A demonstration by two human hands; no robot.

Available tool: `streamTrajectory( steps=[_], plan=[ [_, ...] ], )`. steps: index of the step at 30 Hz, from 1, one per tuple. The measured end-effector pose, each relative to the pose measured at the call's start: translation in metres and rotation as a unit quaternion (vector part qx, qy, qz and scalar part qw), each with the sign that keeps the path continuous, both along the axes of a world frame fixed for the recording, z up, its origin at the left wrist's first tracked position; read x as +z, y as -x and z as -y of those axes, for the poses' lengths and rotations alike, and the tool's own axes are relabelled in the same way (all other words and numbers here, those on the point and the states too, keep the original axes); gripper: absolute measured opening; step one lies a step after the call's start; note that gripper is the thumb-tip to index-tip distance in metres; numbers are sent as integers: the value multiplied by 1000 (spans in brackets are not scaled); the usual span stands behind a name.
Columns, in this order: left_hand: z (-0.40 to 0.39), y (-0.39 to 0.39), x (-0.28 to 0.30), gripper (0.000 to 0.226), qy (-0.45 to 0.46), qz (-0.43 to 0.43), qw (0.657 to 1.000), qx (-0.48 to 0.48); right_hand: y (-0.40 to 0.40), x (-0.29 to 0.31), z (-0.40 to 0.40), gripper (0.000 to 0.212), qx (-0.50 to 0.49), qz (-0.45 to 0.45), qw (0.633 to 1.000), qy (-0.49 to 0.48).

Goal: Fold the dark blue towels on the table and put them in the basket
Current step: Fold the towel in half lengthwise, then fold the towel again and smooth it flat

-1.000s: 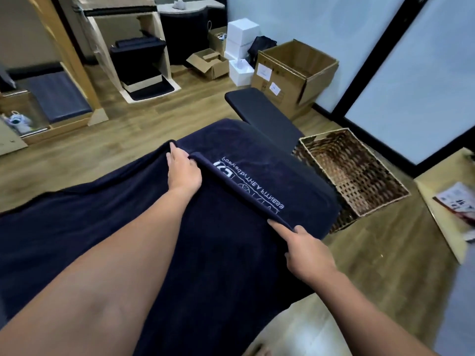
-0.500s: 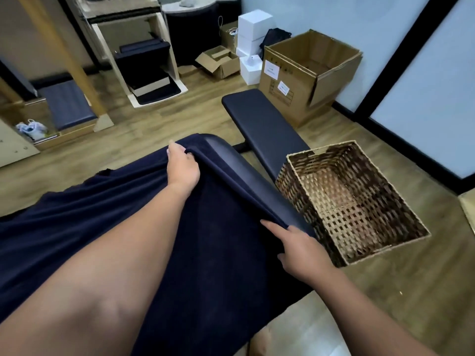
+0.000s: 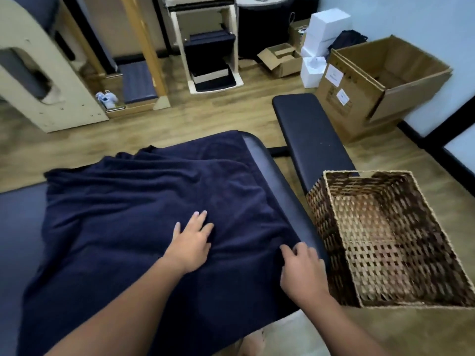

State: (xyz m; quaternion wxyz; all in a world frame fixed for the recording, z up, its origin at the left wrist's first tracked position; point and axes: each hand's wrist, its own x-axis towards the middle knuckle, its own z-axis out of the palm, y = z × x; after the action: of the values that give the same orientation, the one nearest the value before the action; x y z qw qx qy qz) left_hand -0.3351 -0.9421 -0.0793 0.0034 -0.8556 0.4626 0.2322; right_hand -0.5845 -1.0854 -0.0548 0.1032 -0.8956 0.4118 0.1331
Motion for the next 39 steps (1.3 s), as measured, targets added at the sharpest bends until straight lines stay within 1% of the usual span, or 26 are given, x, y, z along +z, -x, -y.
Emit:
streamTrajectory(
  steps=[2, 4, 6, 7, 9, 10, 12, 15, 17, 19, 20, 21, 23, 25, 26, 29, 30, 32, 34, 35, 37, 39],
  plan=[
    [-29, 5, -4, 57, -17, 10, 1000, 14, -10, 0, -11, 61, 28, -18, 999, 6],
    [-56, 9, -6, 60, -33, 16, 999, 33, -21, -1, -25, 68, 98, -5, 995, -6],
    [-87, 13, -6, 61, -37, 19, 997, 69, -33, -3, -46, 67, 165, 2, 985, -47],
    [-105, 16, -6, 62, -39, 13, 994, 96, -38, -5, -55, 68, 178, -7, 981, -76],
    [-143, 20, -7, 64, -48, -1, 986, 162, -44, -9, -70, 75, 161, -36, 978, -124],
    [-167, 22, -7, 64, -56, -3, 980, 193, -46, -10, -77, 79, 149, -54, 979, -127],
    [-216, 29, -8, 64, -72, -5, 968, 240, -49, -11, -88, 81, 124, -79, 983, -113],
    [-276, 43, -8, 66, -71, -14, 951, 302, -54, -6, -106, 77, 85, -95, 987, -98],
    [-305, 54, -7, 70, -75, -2, 933, 351, -60, -3, -123, 75, 101, -96, 988, -70],
    [-324, 62, -7, 71, -77, 29, 910, 407, -63, -1, -140, 75, 168, -85, 982, -35],
    [-333, 65, -7, 69, -74, 41, 891, 447, -63, 0, -150, 74, 207, -76, 975, -25],
    [-341, 66, -5, 64, -67, 55, 868, 488, -63, -1, -160, 73, 241, -71, 967, -28],
    [-356, 64, -4, 51, -48, 72, 830, 551, -63, -2, -176, 75, 254, -76, 961, -75],
    [-367, 58, 1, 35, -37, 35, 817, 575, -62, -4, -185, 79, 230, -97, 962, -111],
    [-373, 54, 4, 27, -44, 10, 821, 569, -60, -5, -187, 80, 225, -104, 963, -110],
    [-385, 43, 20, 14, -109, -32, 848, 518, -56, -5, -186, 77, 227, -104, 964, -89],
    [-387, 40, 24, 14, -128, -46, 851, 508, -55, -4, -185, 74, 230, -101, 965, -79],
    [-388, 37, 28, 21, -147, -59, 847, 508, -56, 2, -184, 69, 235, -100, 965, -57],
    [-381, 37, 27, 29, -122, -34, 842, 525, -60, 6, -183, 65, 237, -104, 965, -43],
    [-376, 36, 27, 33, -101, -12, 848, 520, -63, 7, -183, 63, 236, -105, 965, -45],
    [-360, 34, 26, 39, -63, 32, 878, 473, -68, 9, -181, 61, 229, -103, 966, -55],
    [-342, 29, 23, 46, -52, 59, 918, 388, -73, 12, -176, 60, 219, -101, 968, -63]
  ],
)
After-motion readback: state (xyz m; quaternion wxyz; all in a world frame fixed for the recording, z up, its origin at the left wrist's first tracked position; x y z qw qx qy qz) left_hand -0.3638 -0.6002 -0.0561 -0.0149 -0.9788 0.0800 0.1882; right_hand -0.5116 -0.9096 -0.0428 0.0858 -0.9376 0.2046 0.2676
